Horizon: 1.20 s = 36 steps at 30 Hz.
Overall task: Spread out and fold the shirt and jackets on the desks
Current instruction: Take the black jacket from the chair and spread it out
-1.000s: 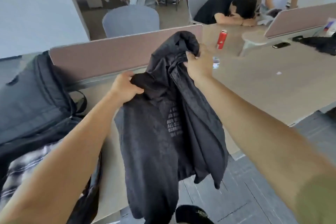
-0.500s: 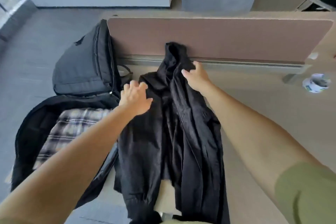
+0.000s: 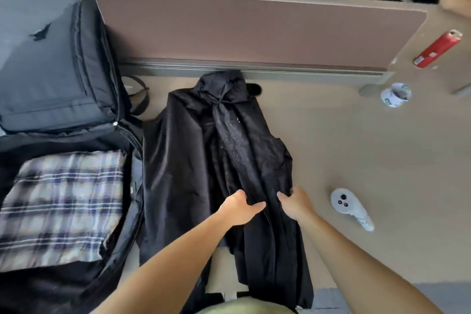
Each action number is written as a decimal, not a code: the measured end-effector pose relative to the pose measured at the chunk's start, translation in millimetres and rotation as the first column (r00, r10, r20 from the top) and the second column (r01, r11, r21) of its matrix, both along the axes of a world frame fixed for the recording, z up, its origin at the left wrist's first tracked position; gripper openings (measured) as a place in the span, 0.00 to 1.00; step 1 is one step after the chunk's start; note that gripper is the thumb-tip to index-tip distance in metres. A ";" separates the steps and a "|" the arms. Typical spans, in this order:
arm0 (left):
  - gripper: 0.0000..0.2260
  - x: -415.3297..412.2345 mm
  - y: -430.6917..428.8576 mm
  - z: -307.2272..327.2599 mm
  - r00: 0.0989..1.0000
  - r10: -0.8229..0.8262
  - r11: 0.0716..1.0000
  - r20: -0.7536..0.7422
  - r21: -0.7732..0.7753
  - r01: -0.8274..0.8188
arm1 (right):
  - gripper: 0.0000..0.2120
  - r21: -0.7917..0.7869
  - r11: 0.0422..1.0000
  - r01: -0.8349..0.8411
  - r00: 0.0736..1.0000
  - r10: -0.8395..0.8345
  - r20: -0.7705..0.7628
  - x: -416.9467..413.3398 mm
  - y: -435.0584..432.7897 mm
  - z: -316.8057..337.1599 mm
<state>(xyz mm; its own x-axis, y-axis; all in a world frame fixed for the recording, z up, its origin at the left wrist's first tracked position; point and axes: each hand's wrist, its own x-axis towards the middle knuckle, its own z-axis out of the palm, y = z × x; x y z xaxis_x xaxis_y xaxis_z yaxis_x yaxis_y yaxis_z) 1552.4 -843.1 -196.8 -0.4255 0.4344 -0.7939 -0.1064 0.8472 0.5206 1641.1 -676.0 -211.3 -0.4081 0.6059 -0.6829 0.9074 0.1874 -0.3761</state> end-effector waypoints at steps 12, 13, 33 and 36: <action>0.02 -65.1 -63.7 1.0 0.862 0.492 0.861 -0.122 0.212 -0.462 | 0.19 -0.313 0.939 0.140 0.936 -0.229 -0.268 19.4 -16.0 23.4; 0.05 -75.0 -75.3 1.9 0.844 0.502 0.863 -0.187 0.168 -0.476 | 0.18 -0.216 0.973 0.075 0.958 -0.131 -0.257 23.1 -21.8 19.7; 0.32 -20.1 -37.5 41.3 0.976 -0.093 0.985 -0.197 -0.163 0.061 | 0.04 0.131 0.969 0.208 0.832 -0.105 -0.545 31.6 9.7 127.1; 0.21 -12.5 -40.4 45.4 0.824 -0.145 0.989 -0.548 -0.098 0.109 | 0.15 0.153 0.987 0.049 0.889 0.027 -0.457 31.3 2.3 131.1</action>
<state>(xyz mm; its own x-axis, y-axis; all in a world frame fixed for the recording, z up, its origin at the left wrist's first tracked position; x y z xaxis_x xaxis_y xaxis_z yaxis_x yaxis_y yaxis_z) 1539.9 -883.5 -151.4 -0.7448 0.4745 -0.4692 0.2939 0.8645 0.4077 1672.3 -673.6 -80.2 -0.6444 0.6950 -0.3190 0.6444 0.2690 -0.7158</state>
